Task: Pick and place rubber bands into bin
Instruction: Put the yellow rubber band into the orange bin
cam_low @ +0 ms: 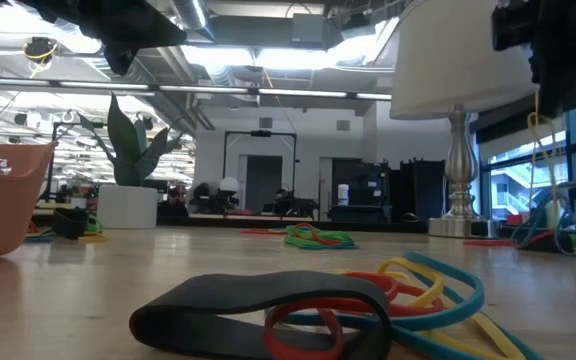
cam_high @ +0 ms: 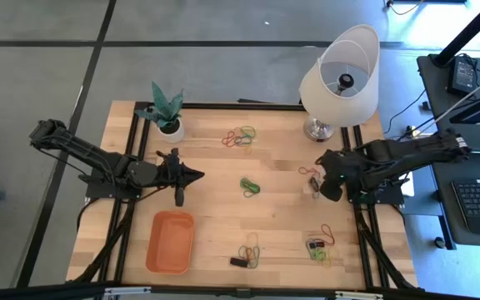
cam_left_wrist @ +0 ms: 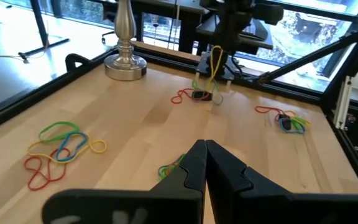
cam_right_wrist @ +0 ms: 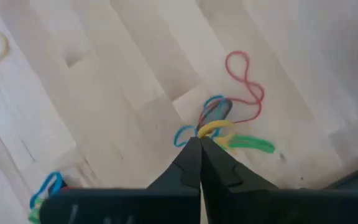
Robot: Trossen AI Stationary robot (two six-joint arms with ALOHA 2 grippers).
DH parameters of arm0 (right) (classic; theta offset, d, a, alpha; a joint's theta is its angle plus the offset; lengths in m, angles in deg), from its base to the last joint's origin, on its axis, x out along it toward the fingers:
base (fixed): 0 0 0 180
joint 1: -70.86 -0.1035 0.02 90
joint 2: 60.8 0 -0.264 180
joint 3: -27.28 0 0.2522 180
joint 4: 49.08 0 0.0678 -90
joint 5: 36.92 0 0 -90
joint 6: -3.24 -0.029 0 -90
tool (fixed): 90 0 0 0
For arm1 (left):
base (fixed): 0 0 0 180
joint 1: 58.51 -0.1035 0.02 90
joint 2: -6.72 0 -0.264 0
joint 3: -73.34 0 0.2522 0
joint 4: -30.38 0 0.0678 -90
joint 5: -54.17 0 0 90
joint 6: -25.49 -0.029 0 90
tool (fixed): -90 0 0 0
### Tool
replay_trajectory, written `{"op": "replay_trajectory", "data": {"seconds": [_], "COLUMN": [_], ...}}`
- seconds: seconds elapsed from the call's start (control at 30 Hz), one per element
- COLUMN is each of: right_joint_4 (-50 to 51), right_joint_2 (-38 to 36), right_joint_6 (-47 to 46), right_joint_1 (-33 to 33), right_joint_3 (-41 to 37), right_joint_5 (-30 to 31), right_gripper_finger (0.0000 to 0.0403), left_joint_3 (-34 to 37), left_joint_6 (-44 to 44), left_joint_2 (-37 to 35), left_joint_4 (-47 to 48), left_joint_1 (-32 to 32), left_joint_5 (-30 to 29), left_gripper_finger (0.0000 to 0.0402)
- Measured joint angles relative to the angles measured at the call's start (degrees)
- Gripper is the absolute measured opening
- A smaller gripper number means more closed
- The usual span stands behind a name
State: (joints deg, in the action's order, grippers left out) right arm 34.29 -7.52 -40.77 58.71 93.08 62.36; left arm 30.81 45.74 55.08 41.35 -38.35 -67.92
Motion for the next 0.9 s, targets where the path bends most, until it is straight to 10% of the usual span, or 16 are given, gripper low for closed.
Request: {"op": "replay_trajectory", "data": {"seconds": [0.9], "right_joint_4": [1.4], "right_joint_2": [-6.0], "right_joint_6": [-4.8], "right_joint_1": [-3.8], "right_joint_3": [7.1], "right_joint_5": [15.0], "right_gripper_finger": [0.0], "left_joint_3": [0.0], "left_joint_6": [0.0], "left_joint_2": [0.0], "left_joint_4": [0.0], "left_joint_1": [0.0], "left_joint_5": [-1.5], "left_gripper_finger": [0.0004]}}
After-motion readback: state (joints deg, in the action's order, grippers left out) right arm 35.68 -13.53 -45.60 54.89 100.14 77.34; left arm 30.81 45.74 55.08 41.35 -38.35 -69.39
